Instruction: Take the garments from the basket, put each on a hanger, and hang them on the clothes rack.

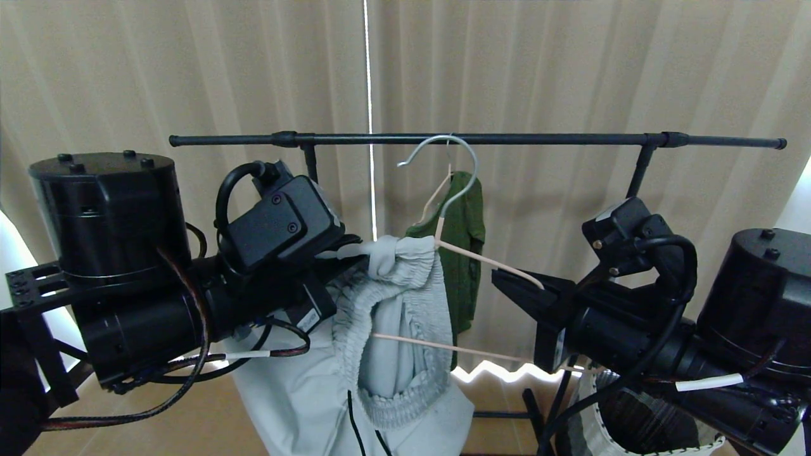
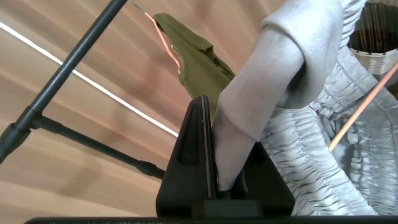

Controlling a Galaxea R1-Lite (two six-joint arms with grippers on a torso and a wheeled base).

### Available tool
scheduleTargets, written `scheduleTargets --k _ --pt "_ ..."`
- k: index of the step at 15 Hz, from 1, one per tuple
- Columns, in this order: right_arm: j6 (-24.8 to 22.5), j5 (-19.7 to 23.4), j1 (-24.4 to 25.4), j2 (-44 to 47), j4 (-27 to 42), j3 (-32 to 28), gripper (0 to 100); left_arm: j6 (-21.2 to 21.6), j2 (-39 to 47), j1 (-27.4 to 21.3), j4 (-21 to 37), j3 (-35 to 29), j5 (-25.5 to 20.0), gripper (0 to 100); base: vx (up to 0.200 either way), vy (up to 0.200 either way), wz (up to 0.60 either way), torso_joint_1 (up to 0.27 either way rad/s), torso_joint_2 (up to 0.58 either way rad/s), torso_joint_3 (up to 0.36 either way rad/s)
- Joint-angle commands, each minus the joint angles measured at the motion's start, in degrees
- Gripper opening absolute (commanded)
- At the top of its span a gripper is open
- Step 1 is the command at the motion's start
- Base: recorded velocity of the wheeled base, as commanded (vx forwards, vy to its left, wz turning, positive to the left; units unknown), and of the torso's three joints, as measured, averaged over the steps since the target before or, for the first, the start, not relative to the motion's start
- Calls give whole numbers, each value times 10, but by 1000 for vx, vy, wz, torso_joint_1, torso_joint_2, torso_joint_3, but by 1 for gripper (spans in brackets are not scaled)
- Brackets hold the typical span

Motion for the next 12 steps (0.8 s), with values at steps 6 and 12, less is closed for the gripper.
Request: scheduleTargets --k 6,12 --pt "-2 0 -1 0 9 0 0 -1 -8 3 -3 9 1 0 0 0 0 0 0 0" --pt "-1 1 -2 -6 21 -2 0 -3 -6 8 -3 8 6 0 0 0 0 0 0 0"
